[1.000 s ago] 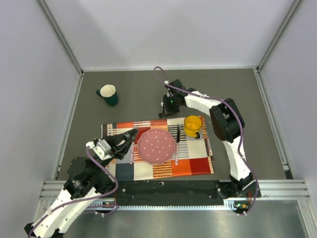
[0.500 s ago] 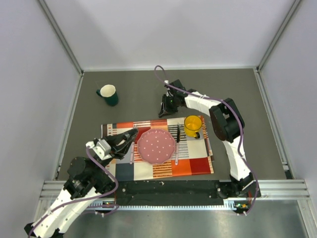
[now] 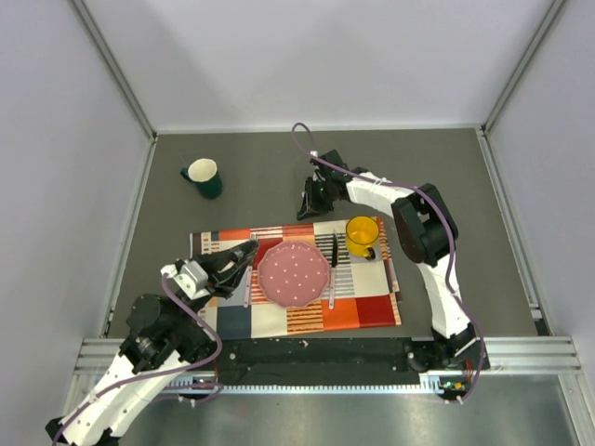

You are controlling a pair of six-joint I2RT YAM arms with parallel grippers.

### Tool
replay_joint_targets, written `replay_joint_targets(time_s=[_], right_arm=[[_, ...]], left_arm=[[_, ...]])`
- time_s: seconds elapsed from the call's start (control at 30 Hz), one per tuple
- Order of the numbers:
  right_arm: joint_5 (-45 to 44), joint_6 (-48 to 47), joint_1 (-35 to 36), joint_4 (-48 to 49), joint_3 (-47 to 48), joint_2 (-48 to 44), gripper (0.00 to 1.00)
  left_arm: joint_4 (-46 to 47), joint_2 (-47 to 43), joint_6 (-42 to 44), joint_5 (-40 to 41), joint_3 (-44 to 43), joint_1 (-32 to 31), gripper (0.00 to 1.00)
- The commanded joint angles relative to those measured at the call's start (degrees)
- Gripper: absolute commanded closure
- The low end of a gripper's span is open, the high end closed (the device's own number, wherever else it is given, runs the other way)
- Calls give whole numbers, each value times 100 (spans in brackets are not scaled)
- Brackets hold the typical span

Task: Insert the wireless bluetooth earbuds into the charging case
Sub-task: Pick up the earbud from the center of the board.

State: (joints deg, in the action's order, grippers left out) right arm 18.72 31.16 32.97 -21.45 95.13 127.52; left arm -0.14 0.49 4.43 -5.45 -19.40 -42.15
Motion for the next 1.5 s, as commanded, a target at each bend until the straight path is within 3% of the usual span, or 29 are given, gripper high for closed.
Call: replay_joint_targets(time_s=[0.0,0.43,0.53,0.73,0.83,1.2,1.47], right_arm=[[-236,57,-28,177,6,141,76],[-273,110,25,168,128,308,76],[-255,101,34,168,172,326,80],[-150,110,34,203,164,282,99],[-27,57,51,299,94,142,100],[429,-109,52,915,-741,-1677,100],[878,-382,121,1179,-2042,-3891,100]], left_arm=[[269,-972,-38,53,-90,-21,100],[296,-972,-47,115,-73,-21,100],[313,-963,-47,123,-55,-21,100],[269,-981,-38,150,-73,-21,100],[252,-972,-47,150,-90,-21,100],[505,-963,251,-17,120,-21,100],[911,-814,85,-280,279,-21,100]])
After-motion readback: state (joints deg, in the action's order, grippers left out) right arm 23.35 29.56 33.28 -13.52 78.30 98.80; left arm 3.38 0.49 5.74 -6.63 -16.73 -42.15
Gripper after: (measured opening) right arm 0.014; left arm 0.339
